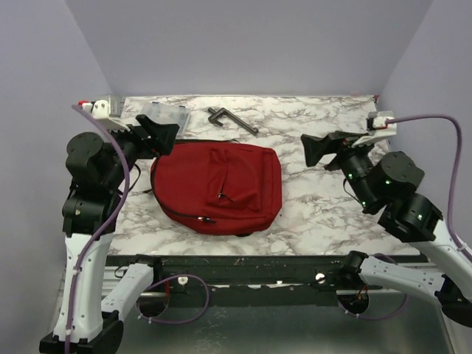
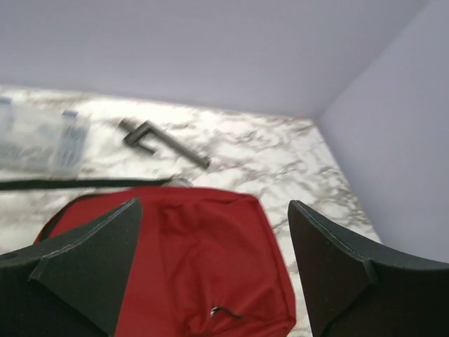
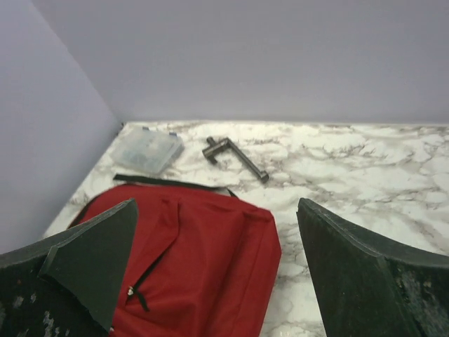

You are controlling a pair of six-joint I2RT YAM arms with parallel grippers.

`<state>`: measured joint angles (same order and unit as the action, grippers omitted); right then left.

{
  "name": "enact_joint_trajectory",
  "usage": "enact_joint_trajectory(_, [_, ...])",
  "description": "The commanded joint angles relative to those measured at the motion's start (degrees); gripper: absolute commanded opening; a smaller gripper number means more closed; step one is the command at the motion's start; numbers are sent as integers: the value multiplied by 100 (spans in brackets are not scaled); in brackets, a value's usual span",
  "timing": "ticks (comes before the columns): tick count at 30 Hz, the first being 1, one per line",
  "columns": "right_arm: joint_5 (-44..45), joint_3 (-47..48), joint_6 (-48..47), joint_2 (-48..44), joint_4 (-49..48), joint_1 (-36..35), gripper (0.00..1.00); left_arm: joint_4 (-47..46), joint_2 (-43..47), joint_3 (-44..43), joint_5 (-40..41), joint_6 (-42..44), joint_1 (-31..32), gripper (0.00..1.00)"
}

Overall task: Pack the student bag
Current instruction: Reset both arms

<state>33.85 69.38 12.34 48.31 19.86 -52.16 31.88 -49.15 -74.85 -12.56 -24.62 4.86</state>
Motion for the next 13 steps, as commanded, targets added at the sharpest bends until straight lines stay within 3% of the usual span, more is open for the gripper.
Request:
enact_joint_trajectory(1, [546, 322, -330, -348, 97, -7, 100, -1490, 579, 20, -569, -123, 406, 87])
enact_joint_trajectory(5, [688, 387, -338, -590, 107, -5, 100, -2375, 1015, 424, -683, -193, 445, 89])
enact_joint_trajectory(13, [676, 349, -180, -702, 234, -5, 100, -2616, 1261, 675, -671, -104, 450, 89])
